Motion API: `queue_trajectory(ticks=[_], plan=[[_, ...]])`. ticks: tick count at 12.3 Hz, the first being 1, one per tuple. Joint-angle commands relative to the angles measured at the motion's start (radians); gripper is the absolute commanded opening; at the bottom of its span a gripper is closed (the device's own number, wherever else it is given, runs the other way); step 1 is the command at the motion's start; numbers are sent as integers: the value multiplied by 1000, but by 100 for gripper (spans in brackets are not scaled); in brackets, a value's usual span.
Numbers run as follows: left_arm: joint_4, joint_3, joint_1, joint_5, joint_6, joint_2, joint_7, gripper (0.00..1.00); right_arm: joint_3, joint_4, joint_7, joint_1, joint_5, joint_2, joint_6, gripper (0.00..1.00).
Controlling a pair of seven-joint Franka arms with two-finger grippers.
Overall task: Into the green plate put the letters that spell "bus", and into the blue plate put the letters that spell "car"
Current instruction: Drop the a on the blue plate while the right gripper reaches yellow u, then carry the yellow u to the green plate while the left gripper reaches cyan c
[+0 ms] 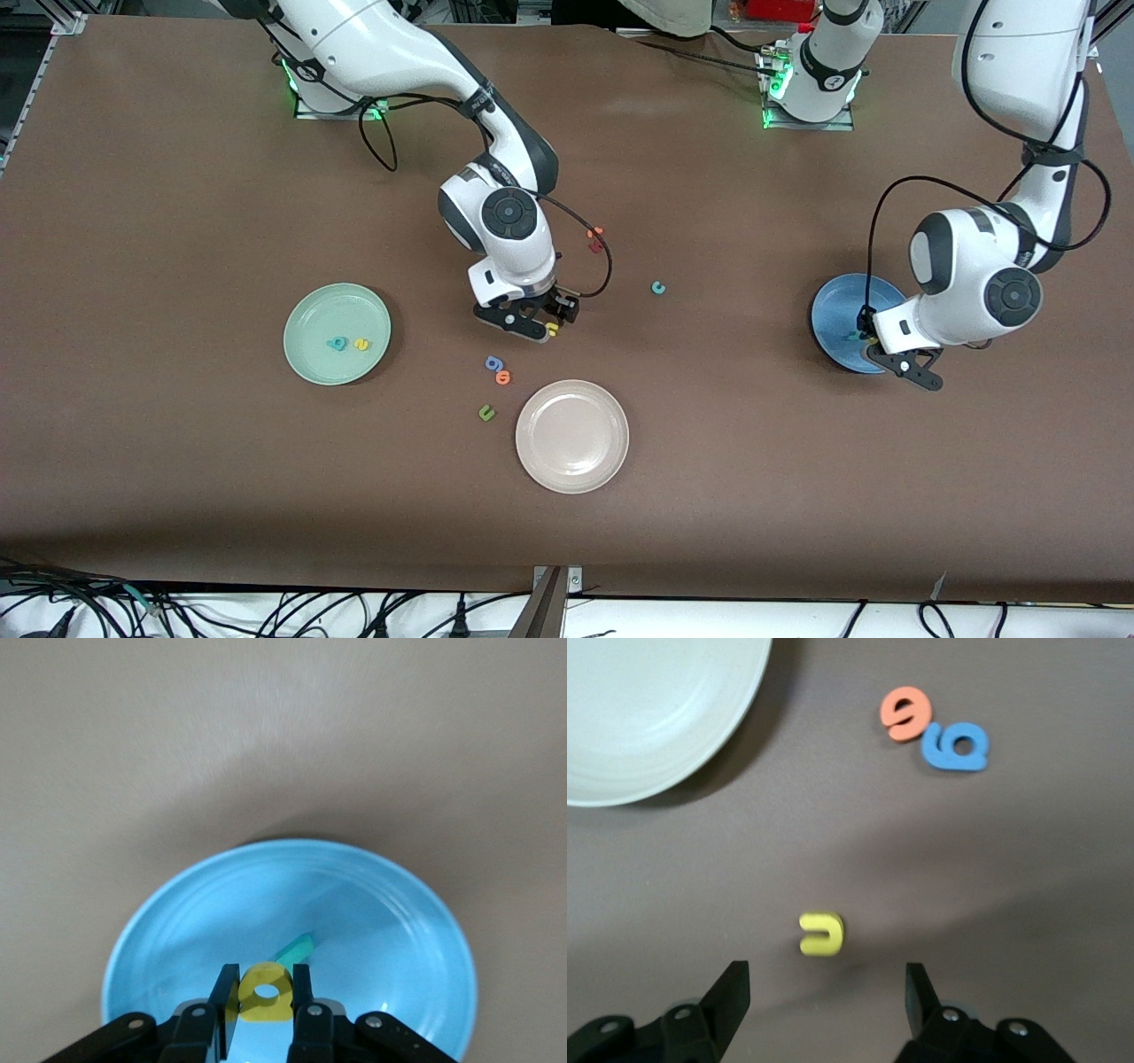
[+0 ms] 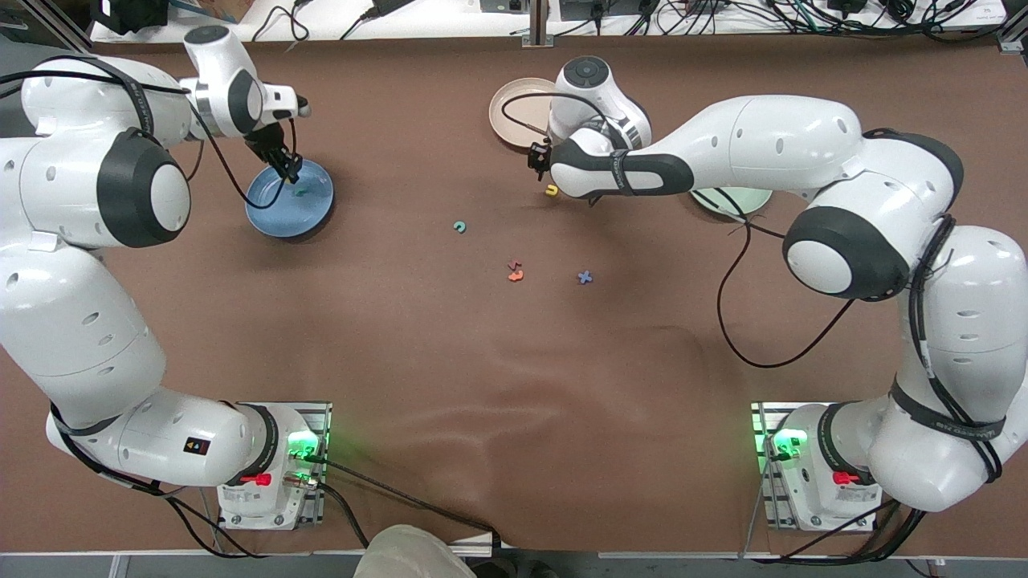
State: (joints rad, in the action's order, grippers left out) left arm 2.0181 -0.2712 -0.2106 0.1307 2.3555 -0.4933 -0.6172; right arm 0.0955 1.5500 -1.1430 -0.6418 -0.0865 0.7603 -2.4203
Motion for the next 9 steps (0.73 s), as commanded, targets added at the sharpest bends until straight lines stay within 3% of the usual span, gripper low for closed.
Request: queue_trajectory(ticks=[1, 3, 4, 5, 6, 9], plan=[[69, -2, -1, 30, 94, 4, -27, 14, -5, -19, 0, -2, -25, 54, -75, 79], [74, -2, -1, 30, 96, 4, -33, 16, -5, -19, 0, -6, -80, 66, -83, 72], [73, -2, 2, 32, 94, 4, -51, 25, -5, -18, -1, -6, -87, 68, -83, 65], [70, -2, 2, 32, 94, 4, -52, 82, -5, -18, -3, -7, -87, 76, -83, 59], [70, -2, 2, 32, 93, 7, -52, 99, -5, -18, 0, -10, -87, 77, -83, 52], [56, 15, -19, 32, 50, 38, 3, 99, -5, -18, 6, -12, -88, 88, -83, 31]])
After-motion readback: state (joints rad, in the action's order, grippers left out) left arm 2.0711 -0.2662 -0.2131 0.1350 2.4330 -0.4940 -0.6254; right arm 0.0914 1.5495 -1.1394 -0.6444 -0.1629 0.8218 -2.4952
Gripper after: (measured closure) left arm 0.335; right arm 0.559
